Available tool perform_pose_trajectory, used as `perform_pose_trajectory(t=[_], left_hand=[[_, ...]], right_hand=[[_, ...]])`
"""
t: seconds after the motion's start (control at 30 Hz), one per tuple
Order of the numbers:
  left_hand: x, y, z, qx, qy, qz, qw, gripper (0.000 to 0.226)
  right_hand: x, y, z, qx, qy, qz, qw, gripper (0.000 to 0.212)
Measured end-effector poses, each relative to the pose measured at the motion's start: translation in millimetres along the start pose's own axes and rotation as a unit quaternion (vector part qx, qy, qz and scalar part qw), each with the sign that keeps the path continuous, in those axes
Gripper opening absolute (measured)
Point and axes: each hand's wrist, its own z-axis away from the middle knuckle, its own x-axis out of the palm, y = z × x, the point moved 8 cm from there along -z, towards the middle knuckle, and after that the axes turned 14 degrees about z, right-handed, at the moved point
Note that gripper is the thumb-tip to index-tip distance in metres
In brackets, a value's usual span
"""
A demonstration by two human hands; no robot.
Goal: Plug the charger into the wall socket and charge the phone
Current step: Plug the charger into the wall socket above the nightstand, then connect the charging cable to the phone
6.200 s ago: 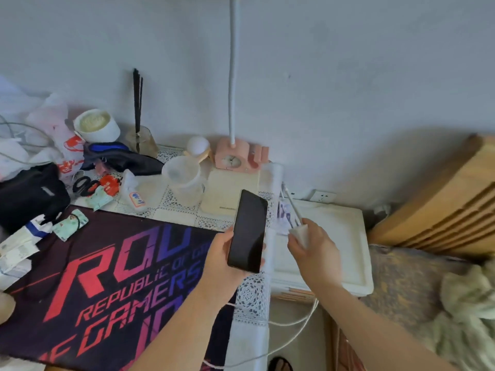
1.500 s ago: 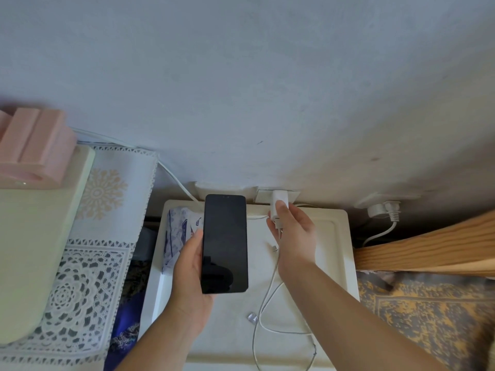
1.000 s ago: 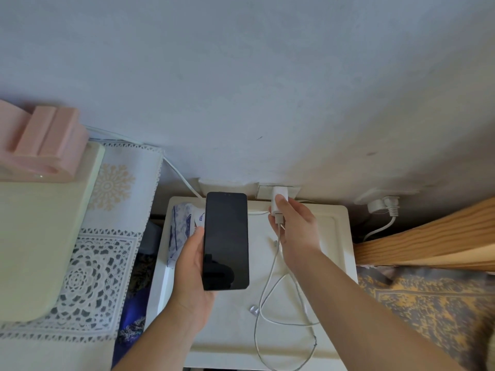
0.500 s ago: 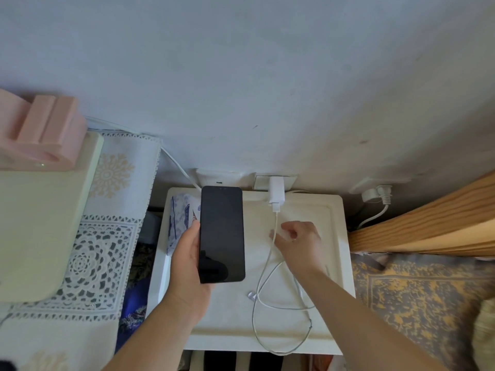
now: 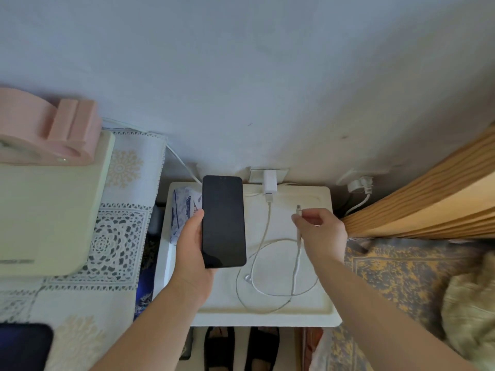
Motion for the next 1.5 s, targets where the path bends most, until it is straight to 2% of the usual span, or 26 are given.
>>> perform_pose_trajectory(t=[0.13, 0.43, 0.57, 0.73, 0.83, 0.93, 1.3, 1.5], left_hand=[[27.2, 6.6, 18.7, 0.0, -0.042, -0.017, 0.999, 0.027], [82.2, 47.0, 84.0, 0.014, -0.102, -0.045, 0.994, 0.03], [98.3, 66.9, 118.7, 0.01, -0.11, -0.053, 0.993, 0.048], [114.0, 85.7, 162.5, 0.01, -0.12, -0.035, 0.992, 0.054], [123.5, 95.7, 187.7, 0.018, -0.134, -0.013, 0.991, 0.049], [131.2, 100.4, 211.6, 0.033, -0.145, 0.012, 0.989, 0.044], [149.9, 76.0, 303.0, 0.082, -0.161, 0.055, 0.982, 0.053], [182.7, 78.9, 333.2, 0.094, -0.192, 0.058, 0.975, 0.033]], right_hand=[[-36.4, -7.4, 11.1, 0.013, -0.005, -0.054, 0.998, 0.018], [-118.1, -33.9, 66.6, 0.042, 0.017, -0.15, 0.988, 0.01], [-145.9, -52.1, 92.7, 0.034, 0.02, -0.159, 0.986, 0.012], [-185.8, -82.4, 124.8, -0.031, 0.079, -0.121, 0.989, 0.019], [-210.4, -98.2, 140.1, -0.057, 0.098, -0.1, 0.989, 0.025], [-231.8, -107.4, 152.1, -0.067, 0.083, -0.107, 0.988, 0.029], [-292.4, -115.5, 230.8, -0.172, -0.009, -0.138, 0.975, 0.029], [-288.7, -134.0, 280.2, -0.239, -0.053, -0.148, 0.958, 0.019]])
